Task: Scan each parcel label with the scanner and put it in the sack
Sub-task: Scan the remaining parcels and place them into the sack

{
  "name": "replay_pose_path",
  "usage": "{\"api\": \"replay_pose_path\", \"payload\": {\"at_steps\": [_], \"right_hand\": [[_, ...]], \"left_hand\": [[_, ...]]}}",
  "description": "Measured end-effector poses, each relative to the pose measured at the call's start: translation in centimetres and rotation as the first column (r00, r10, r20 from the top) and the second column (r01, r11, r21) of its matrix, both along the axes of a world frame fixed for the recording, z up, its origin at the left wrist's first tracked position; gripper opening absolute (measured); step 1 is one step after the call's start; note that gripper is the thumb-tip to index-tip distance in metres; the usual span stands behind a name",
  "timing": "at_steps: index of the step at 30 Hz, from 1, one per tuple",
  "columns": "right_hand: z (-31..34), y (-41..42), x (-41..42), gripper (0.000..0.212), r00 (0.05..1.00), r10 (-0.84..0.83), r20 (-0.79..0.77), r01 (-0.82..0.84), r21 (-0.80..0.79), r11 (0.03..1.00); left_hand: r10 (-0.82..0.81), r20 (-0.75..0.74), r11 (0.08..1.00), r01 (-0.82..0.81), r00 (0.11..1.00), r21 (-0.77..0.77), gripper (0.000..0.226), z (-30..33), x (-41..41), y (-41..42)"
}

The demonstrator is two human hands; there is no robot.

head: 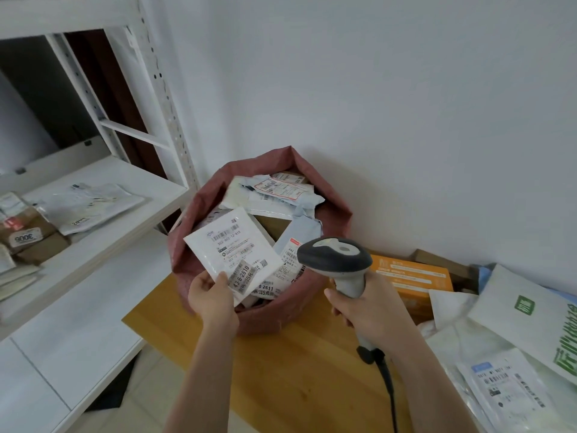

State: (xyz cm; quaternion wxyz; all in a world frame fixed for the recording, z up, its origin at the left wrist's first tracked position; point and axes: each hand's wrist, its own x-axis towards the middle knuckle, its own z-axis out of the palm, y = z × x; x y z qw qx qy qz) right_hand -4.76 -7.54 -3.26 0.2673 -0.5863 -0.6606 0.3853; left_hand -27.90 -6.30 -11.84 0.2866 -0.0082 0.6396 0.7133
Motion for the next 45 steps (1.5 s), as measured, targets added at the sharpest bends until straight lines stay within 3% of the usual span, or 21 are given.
{"api": "replay_pose_path", "payload": {"at_steps": [8, 10, 12, 14, 16, 20, 26, 34, 40, 45], "right_hand": [[-0.7, 0.1, -0.4, 0.015, 0.998, -0.059, -0.019, 0.058, -0.035, 0.998], [-0.9, -0.1, -0.2, 0.015, 0.997, -0.073, -0.012, 0.073, -0.038, 0.997], [-1.1, -0.2, 0.1, 0.016, 0.996, -0.088, -0.015, 0.087, -0.044, 0.995], [-1.2, -0.3, 0.4, 0.016, 0.996, -0.092, -0.017, 0.091, -0.049, 0.995], [-1.2, -0.4, 0.9, 0.016, 0.995, -0.097, -0.015, 0.096, -0.05, 0.994], [-1.3, -0.5, 1.9, 0.015, 0.992, -0.122, -0.014, 0.121, -0.052, 0.991], [-1.1, -0.5, 3.9, 0.016, 0.988, -0.151, -0.019, 0.149, -0.066, 0.987], [-1.1, 0.1, 8.8, 0.02, 0.979, -0.203, -0.024, 0.201, -0.074, 0.977], [-1.7, 1.9, 13.9, 0.019, 0.949, -0.3, -0.091, 0.295, -0.065, 0.953], [-3.4, 3.6, 18.8, 0.017, 0.895, -0.422, -0.142, 0.409, -0.115, 0.905]], "left_hand": [[0.214, -0.099, 0.977, -0.211, 0.972, 0.036, 0.007, -0.2, -0.6, 0.5], [0.16, -0.114, 0.986, -0.164, 0.98, -0.022, 0.009, -0.6, -0.7, 1.0], [0.003, -0.136, 0.989, -0.023, 0.991, -0.147, 0.018, -1.0, -0.4, 1.4], [-0.161, -0.165, 0.93, 0.093, 0.973, -0.356, 0.048, -1.2, 0.1, 1.5], [-0.19, -0.175, 0.91, 0.106, 0.966, -0.401, 0.065, -1.0, 0.7, 1.4], [-0.345, -0.094, 0.916, 0.313, 0.934, -0.25, 0.058, -1.1, 2.2, 1.2], [-0.294, -0.178, 0.946, 0.26, 0.939, -0.194, 0.029, 0.2, 5.0, 1.9], [-0.442, -0.239, 0.897, 0.424, 0.865, -0.124, 0.022, 1.1, 11.7, 3.9], [-0.602, -0.274, 0.798, 0.579, 0.75, -0.169, 0.021, 0.3, 18.2, 5.8], [-0.77, -0.257, 0.639, 0.702, 0.585, -0.315, 0.024, -2.5, 23.6, 7.5]]}}
